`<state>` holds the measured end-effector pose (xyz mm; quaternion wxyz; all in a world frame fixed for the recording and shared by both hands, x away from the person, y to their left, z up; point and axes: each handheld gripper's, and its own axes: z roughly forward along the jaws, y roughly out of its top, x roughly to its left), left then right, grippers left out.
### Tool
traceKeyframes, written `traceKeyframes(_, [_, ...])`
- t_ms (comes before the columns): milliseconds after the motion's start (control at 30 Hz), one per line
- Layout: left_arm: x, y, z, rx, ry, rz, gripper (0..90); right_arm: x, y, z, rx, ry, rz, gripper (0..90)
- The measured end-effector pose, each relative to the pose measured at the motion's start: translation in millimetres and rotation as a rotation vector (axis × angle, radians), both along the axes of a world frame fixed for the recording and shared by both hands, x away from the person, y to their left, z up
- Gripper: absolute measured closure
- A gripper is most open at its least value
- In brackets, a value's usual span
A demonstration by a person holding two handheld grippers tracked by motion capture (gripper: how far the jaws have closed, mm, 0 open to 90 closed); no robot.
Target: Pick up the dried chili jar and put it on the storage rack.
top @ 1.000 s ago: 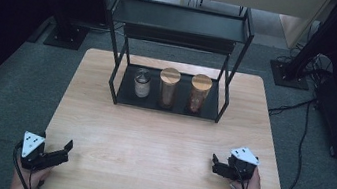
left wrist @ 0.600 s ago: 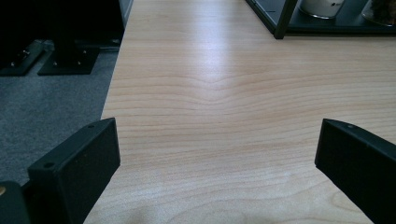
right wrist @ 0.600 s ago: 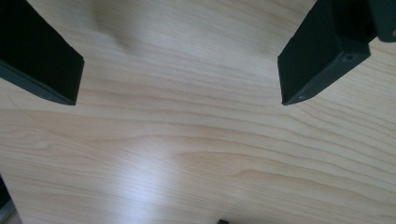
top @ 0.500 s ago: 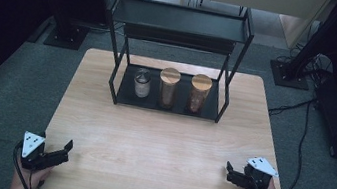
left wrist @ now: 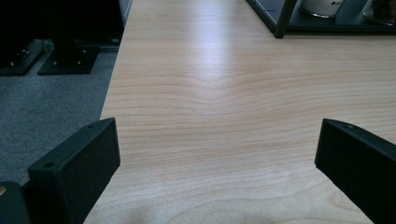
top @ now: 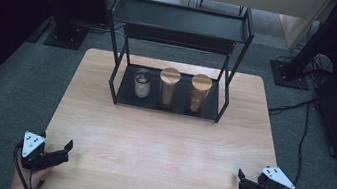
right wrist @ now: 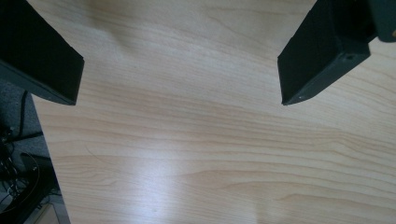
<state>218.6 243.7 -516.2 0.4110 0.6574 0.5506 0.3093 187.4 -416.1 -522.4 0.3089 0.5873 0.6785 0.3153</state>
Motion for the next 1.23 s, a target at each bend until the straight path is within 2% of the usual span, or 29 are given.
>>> traceKeyframes(400, [0.2, 0.0, 0.0, -0.001, 0.001, -0.002, 0.2, -15.0, -14.8, -0.3, -0.004, 0.004, -0.014, 0.3])
traceKeyframes(867, [0.3, 0.2, 0.0, -0.002, 0.002, -0.003, 0.2, -26.6, -35.3, 0.1, -0.002, 0.002, -0.063, 0.3])
traceKeyframes(1033, [0.1, 0.4, 0.0, -0.003, 0.001, -0.002, 0.2, -29.7, -44.5, -0.5, -0.028, 0.002, -0.095, 0.3])
traceKeyframes(1233, [0.2, -0.1, -0.1, 0.0, 0.001, -0.002, 0.2, -33.3, -51.4, -0.5, -0.001, -0.013, -0.119, 0.3])
